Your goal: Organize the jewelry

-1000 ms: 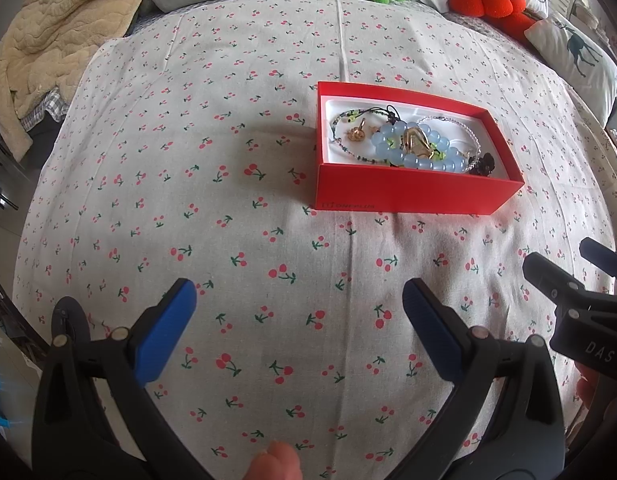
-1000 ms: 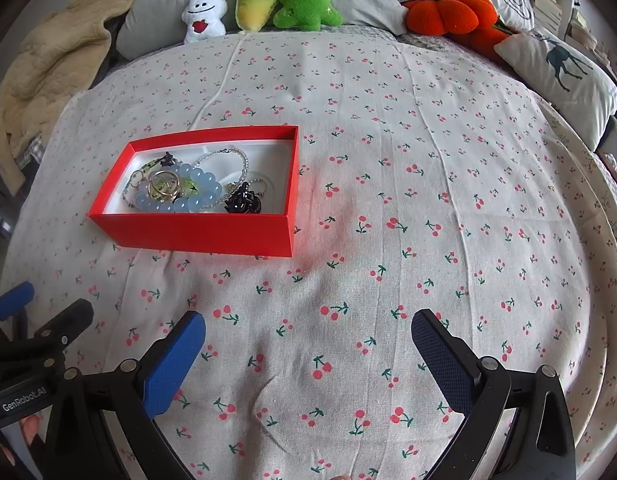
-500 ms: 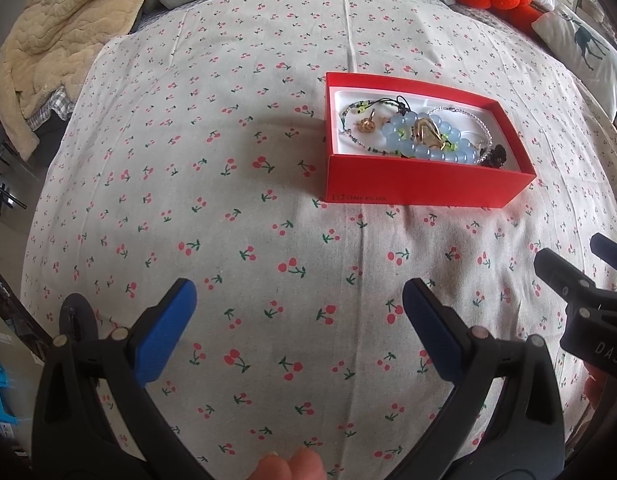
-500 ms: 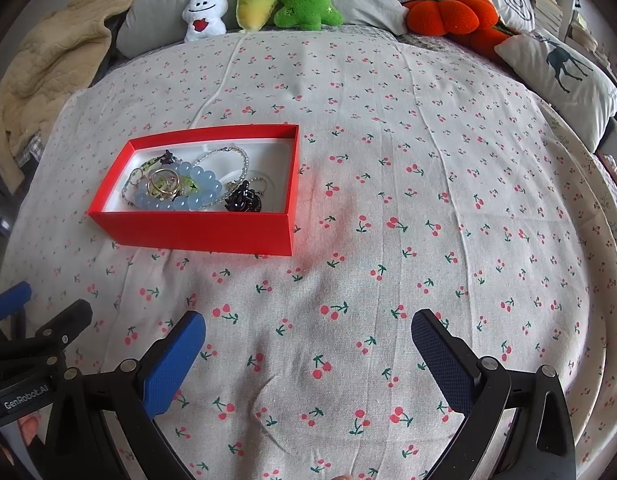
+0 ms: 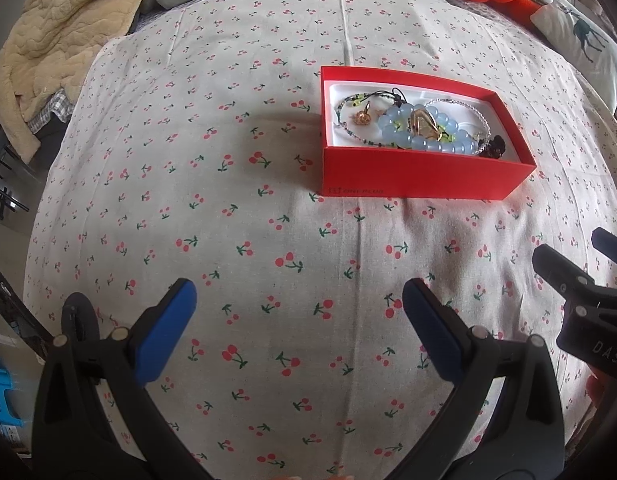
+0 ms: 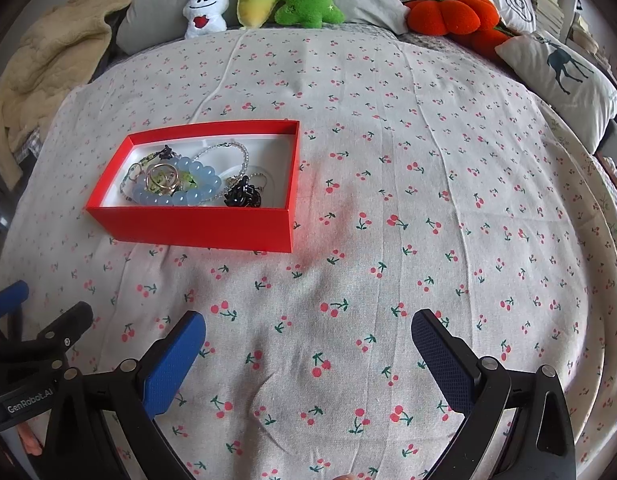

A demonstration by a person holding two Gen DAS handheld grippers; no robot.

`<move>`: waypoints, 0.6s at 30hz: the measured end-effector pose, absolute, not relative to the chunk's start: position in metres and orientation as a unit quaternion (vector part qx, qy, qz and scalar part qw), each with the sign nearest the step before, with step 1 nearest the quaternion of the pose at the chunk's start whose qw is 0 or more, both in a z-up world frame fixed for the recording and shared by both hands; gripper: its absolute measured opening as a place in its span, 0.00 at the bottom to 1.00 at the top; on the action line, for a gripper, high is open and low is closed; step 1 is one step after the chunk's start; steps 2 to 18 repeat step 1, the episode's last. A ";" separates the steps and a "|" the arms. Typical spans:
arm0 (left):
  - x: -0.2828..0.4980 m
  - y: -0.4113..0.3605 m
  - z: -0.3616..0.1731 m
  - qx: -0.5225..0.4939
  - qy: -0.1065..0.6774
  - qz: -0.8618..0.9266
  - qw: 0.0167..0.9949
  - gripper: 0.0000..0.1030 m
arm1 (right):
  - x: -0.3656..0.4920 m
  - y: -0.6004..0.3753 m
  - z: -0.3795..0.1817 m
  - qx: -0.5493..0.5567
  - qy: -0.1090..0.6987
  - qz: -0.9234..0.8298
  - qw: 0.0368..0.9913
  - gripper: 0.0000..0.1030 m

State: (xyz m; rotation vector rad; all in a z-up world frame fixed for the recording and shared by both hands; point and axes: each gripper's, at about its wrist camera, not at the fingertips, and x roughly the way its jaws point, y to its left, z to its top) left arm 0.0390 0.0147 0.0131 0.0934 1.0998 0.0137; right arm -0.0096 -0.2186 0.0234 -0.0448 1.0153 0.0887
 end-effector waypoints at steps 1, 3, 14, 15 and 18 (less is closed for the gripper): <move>0.038 0.016 0.012 0.031 0.522 0.002 0.852 0.99 | -0.010 -0.219 0.022 -0.020 0.487 0.042 0.872 1.00; 0.038 0.016 0.012 0.031 0.522 0.002 0.852 0.99 | -0.010 -0.219 0.022 -0.020 0.487 0.042 0.872 1.00; 0.038 0.016 0.012 0.031 0.522 0.002 0.852 0.99 | -0.010 -0.219 0.022 -0.020 0.487 0.042 0.872 1.00; 0.038 0.016 0.012 0.031 0.522 0.002 0.852 0.99 | -0.010 -0.219 0.022 -0.020 0.487 0.042 0.872 1.00; 0.038 0.016 0.012 0.031 0.522 0.002 0.852 0.99 | -0.010 -0.219 0.022 -0.020 0.487 0.042 0.872 1.00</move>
